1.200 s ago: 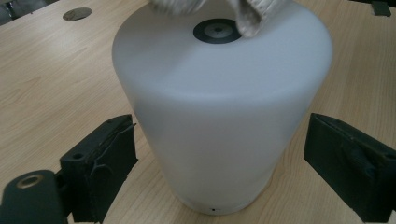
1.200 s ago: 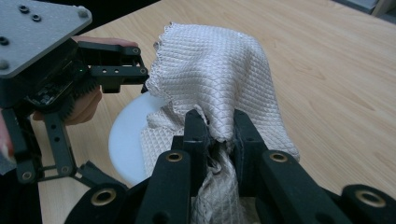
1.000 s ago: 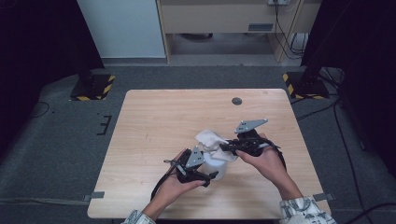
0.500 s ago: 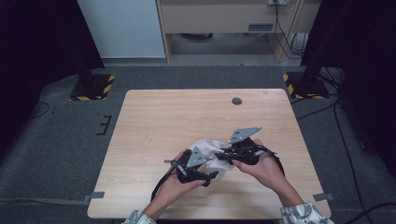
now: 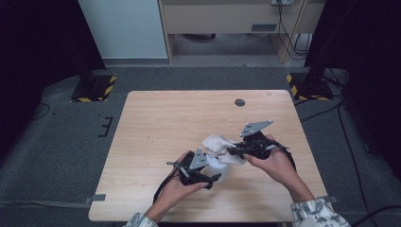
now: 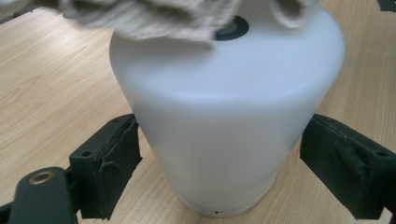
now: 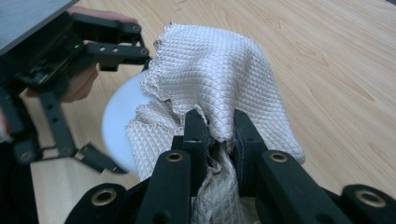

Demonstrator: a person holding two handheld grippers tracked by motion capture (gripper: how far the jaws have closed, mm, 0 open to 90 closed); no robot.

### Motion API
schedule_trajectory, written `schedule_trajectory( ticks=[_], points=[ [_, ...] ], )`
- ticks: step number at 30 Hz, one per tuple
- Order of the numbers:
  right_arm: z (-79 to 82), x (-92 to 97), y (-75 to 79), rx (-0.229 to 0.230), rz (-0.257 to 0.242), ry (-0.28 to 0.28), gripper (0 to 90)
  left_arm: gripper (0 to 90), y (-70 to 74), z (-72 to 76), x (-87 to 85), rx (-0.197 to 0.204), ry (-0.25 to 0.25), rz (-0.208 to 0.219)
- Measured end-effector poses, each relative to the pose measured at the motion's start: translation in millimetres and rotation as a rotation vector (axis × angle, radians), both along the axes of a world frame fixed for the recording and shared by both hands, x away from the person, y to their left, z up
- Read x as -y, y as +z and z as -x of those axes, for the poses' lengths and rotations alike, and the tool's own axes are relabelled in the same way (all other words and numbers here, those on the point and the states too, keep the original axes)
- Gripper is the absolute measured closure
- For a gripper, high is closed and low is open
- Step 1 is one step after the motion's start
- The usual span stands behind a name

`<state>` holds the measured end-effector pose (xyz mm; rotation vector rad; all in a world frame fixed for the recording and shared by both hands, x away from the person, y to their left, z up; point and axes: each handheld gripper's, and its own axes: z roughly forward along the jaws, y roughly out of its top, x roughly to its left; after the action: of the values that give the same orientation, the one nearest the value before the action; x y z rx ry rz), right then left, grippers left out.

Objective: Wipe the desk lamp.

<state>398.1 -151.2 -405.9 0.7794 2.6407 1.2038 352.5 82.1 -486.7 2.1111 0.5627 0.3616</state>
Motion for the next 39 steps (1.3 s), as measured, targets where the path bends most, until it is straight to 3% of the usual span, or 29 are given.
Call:
schedule_trajectory(
  ticks=[6, 11, 17, 30, 39],
  points=[
    [-10.2, -20.0, -2.2, -0.009, -0.002, 0.018, 79.2, 12.3, 0.1, 0.1, 0.0, -0.001, -0.004, 0.002],
    [-7.4, -38.5, -1.8, 0.001, 0.009, 0.055, 79.2, 12.3, 0.5, 0.3, -1.0, 0.009, 0.012, -0.010],
    [2.5, -45.2, -1.8, 0.007, 0.015, 0.095, 79.2, 12.4, 0.3, 0.5, -0.7, 0.007, 0.005, -0.006],
    [31.4, -35.3, 0.9, 0.003, 0.029, 0.145, 79.2, 11.7, 0.7, 0.5, -1.5, 0.000, -0.007, 0.010],
    [37.8, -15.2, 2.2, 0.006, 0.033, 0.123, 79.2, 12.1, 1.5, 0.6, -2.2, 0.005, 0.001, 0.006]
  ],
)
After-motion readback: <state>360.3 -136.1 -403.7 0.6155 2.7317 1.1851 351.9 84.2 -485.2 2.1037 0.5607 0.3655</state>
